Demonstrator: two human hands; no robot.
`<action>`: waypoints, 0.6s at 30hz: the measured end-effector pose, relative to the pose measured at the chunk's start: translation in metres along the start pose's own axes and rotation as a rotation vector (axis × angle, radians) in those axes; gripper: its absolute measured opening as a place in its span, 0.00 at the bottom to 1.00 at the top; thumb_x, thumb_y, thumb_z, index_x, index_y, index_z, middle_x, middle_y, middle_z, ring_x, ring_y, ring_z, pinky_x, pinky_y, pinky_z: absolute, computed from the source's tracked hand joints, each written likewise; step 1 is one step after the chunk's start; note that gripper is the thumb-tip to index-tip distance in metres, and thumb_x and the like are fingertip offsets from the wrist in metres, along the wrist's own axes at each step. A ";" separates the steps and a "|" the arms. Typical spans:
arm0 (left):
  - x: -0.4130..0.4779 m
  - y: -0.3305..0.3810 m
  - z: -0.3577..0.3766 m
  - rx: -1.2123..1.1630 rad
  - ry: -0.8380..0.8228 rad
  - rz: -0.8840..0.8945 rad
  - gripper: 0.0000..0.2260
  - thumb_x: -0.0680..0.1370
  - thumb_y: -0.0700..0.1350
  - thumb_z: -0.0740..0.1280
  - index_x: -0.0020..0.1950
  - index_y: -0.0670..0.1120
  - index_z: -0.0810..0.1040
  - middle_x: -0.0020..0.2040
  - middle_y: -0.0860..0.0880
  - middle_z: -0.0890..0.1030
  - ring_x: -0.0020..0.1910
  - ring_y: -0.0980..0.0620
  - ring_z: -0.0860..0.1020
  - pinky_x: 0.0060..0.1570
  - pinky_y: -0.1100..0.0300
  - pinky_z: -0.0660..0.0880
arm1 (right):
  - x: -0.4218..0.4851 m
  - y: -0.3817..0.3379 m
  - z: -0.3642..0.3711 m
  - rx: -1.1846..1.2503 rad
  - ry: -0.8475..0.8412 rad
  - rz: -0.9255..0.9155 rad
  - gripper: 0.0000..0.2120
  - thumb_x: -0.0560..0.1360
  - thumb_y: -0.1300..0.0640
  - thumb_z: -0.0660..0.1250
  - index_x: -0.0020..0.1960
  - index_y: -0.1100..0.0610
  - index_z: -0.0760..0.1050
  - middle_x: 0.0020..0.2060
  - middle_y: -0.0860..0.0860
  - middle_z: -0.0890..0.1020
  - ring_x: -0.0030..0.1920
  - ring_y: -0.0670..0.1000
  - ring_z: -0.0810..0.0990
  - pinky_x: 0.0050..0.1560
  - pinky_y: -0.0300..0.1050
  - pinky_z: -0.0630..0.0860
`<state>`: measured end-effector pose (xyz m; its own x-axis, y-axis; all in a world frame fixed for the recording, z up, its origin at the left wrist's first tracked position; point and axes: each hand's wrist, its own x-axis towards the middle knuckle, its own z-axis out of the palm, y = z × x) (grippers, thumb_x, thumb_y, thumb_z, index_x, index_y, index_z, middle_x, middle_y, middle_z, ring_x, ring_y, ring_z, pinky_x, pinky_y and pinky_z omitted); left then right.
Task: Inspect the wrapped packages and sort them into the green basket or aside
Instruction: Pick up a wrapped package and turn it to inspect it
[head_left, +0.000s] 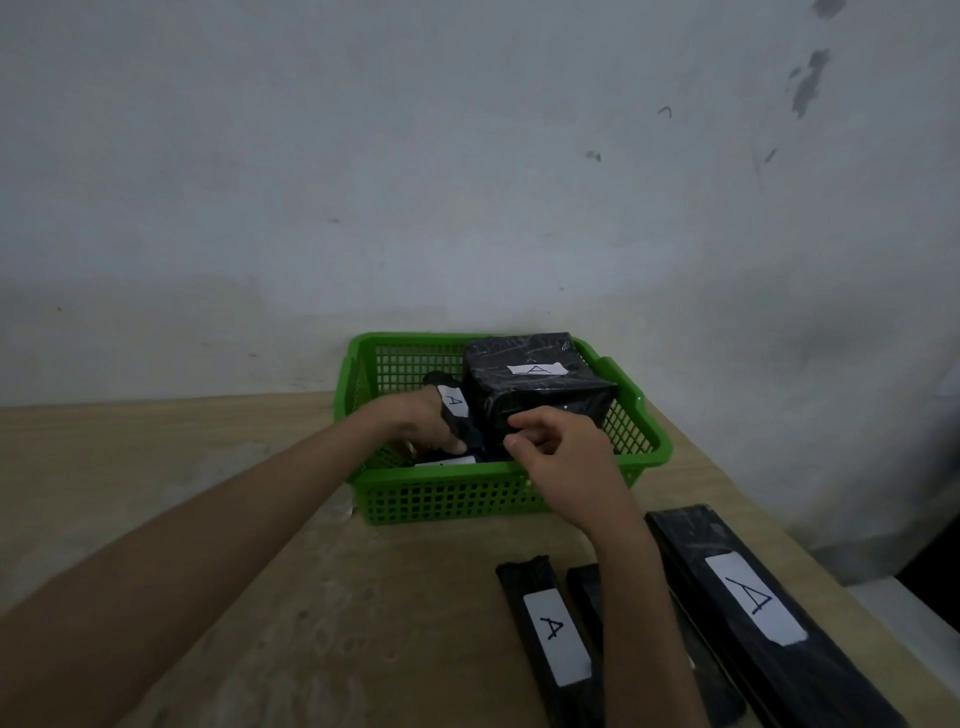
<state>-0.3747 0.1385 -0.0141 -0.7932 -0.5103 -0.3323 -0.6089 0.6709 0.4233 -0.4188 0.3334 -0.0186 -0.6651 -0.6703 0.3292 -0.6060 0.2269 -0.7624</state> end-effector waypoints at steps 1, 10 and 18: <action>0.000 -0.002 0.002 0.005 -0.002 0.025 0.21 0.74 0.48 0.70 0.63 0.41 0.71 0.59 0.44 0.76 0.56 0.44 0.76 0.49 0.57 0.73 | 0.000 -0.001 0.000 -0.005 0.001 -0.002 0.09 0.75 0.56 0.68 0.55 0.55 0.79 0.41 0.48 0.82 0.41 0.42 0.78 0.39 0.28 0.72; -0.004 -0.010 0.004 0.114 0.040 0.060 0.23 0.76 0.49 0.68 0.67 0.41 0.71 0.64 0.43 0.75 0.61 0.43 0.74 0.58 0.55 0.71 | -0.001 -0.007 0.001 -0.048 -0.008 0.013 0.08 0.75 0.56 0.68 0.55 0.54 0.79 0.42 0.49 0.82 0.43 0.43 0.78 0.40 0.28 0.71; -0.105 -0.027 -0.031 -0.052 0.457 0.303 0.21 0.76 0.50 0.67 0.68 0.47 0.71 0.61 0.47 0.77 0.57 0.50 0.75 0.55 0.59 0.70 | -0.012 -0.060 0.002 -0.070 0.022 -0.145 0.07 0.76 0.57 0.67 0.54 0.53 0.79 0.40 0.42 0.79 0.41 0.38 0.77 0.38 0.23 0.71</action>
<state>-0.2752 0.1572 0.0358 -0.8485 -0.4875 0.2058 -0.3427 0.8026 0.4882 -0.3733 0.3259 0.0221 -0.5777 -0.6840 0.4455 -0.7247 0.1785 -0.6656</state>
